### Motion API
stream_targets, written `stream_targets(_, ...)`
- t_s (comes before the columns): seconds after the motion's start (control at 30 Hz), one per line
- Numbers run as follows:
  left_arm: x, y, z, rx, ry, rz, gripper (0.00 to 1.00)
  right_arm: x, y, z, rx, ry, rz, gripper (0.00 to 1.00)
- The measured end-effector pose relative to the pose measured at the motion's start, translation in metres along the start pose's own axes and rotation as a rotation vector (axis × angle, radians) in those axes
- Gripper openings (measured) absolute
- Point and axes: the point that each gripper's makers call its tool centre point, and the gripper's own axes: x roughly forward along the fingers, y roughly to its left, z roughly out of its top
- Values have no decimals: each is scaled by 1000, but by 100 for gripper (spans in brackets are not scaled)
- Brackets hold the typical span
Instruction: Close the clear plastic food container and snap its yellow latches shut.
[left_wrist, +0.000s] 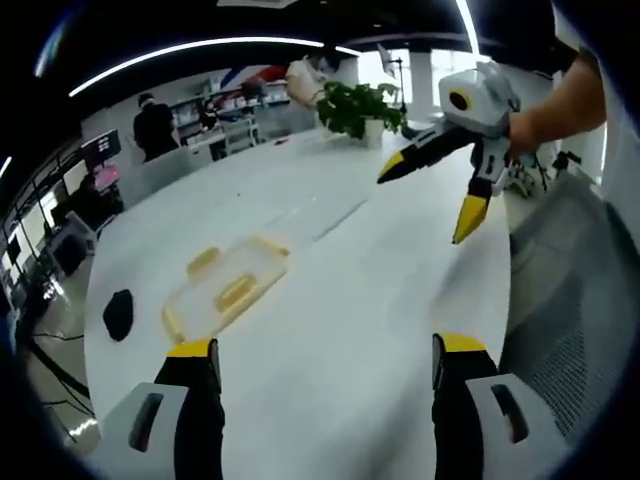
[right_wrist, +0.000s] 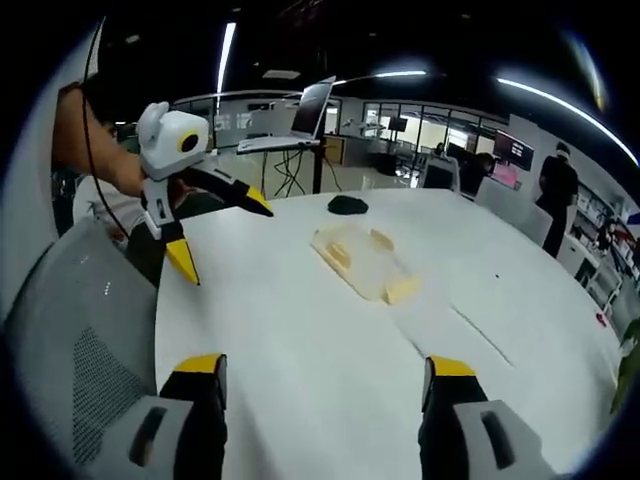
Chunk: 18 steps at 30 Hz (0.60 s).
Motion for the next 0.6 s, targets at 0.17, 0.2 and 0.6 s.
stream_targets(0.17, 2, 7, 1, 3, 1, 6, 84, 4, -5, 3, -17, 6, 14, 78)
stream_targets(0.2, 2, 9, 1, 7, 5, 7, 84, 5, -7, 3, -19, 6, 15, 78)
stream_targets(0.6, 10, 25, -1, 37, 27, 4, 83, 18, -23, 11, -44, 14, 39, 76)
